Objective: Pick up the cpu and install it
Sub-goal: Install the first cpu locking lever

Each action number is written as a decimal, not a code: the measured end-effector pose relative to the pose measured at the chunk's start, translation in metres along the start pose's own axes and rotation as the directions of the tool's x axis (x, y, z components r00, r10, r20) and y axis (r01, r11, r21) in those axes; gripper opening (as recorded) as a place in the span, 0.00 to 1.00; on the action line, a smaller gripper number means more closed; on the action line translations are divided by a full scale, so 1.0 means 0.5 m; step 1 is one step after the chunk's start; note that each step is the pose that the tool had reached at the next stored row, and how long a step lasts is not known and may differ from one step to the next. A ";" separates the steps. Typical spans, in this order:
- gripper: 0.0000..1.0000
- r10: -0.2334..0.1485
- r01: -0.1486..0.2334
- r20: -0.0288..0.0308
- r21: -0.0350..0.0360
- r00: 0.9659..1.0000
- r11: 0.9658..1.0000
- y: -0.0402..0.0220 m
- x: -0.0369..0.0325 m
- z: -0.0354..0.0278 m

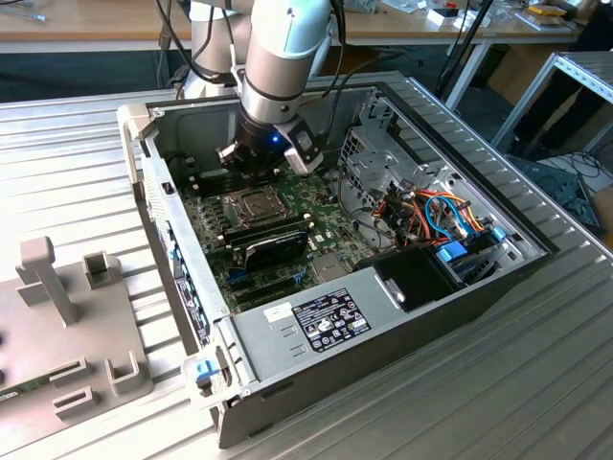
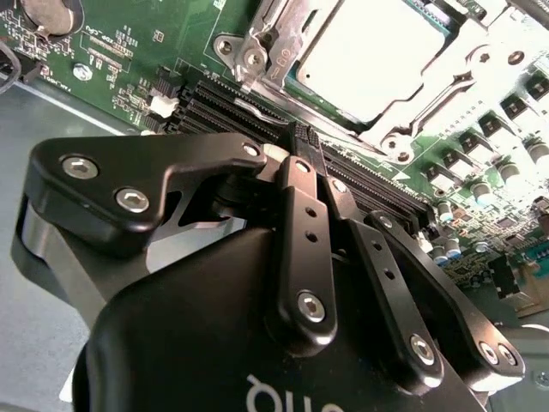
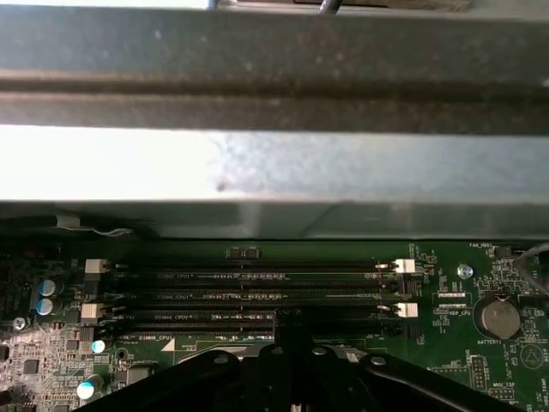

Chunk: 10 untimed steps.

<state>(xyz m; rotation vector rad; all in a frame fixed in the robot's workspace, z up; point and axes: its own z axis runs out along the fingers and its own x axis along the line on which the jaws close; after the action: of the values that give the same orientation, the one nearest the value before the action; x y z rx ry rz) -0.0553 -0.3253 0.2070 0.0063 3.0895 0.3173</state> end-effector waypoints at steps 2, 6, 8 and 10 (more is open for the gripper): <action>0.11 0.000 0.000 0.000 0.001 1.000 1.000 0.001 0.000 -0.005; 0.11 0.000 0.000 0.000 0.002 1.000 1.000 0.005 -0.001 -0.021; 0.11 0.000 0.000 0.000 0.003 1.000 1.000 0.007 -0.001 -0.029; 0.11 0.000 0.000 0.000 0.004 1.000 1.000 0.009 -0.001 -0.038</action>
<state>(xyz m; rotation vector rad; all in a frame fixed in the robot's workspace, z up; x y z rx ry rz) -0.0554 -0.3248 0.2268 0.0064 3.0899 0.3118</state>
